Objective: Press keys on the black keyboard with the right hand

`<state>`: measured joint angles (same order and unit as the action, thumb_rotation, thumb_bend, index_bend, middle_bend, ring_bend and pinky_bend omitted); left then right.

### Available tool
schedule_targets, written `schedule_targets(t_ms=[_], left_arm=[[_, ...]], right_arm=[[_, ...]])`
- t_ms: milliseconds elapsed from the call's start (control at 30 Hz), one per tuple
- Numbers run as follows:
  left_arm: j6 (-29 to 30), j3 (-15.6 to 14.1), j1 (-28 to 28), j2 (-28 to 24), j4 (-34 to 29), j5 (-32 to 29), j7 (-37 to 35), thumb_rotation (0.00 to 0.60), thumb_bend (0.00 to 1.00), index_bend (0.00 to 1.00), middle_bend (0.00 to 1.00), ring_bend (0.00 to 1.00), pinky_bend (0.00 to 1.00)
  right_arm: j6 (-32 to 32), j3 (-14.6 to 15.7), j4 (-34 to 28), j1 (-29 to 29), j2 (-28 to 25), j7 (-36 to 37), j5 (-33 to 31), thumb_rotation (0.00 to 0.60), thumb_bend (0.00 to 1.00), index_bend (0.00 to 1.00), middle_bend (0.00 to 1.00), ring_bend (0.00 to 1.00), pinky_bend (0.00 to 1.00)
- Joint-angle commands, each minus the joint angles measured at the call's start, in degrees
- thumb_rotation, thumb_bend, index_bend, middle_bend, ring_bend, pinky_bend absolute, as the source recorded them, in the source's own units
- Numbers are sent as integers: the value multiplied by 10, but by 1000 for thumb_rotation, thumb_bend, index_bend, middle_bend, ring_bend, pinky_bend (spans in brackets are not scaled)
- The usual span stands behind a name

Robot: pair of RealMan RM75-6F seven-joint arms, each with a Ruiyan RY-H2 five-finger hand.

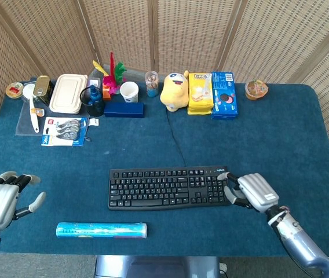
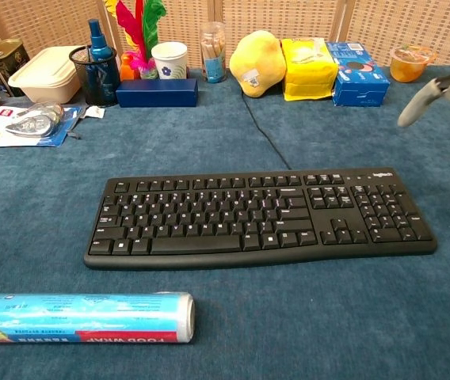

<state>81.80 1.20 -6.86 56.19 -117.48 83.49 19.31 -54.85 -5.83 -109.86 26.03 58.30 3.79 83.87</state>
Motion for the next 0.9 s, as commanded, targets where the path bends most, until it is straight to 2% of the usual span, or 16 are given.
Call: schedule_targets(t_ms=[33, 133, 333, 533, 900], left_arm=[[-2, 0, -1, 0, 0, -1, 1, 0, 216, 352, 428, 402, 214], [-5, 0, -3, 2, 0, -3, 3, 0, 215, 352, 428, 403, 213], [-7, 0, -5, 3, 2, -5, 5, 0, 215, 352, 428, 402, 214], [-8, 0, -6, 4, 1, -6, 8, 0, 216, 352, 428, 403, 213], [-10, 0, -9, 7, 1, -8, 11, 0, 215, 352, 428, 403, 213]], right_arm=[[38, -2, 0, 28, 4, -16, -23, 0, 608, 255, 955, 1000, 872], [78, 0, 14, 54, 22, -58, -57, 0, 613, 254, 961, 1000, 876], [105, 6, 25, 79, 48, -120, -116, 0, 617, 248, 963, 1000, 876], [108, 15, 37, 95, 70, -166, -160, 0, 618, 248, 964, 1000, 877], [98, 39, 55, 101, 90, -209, -202, 0, 618, 248, 966, 1000, 881]])
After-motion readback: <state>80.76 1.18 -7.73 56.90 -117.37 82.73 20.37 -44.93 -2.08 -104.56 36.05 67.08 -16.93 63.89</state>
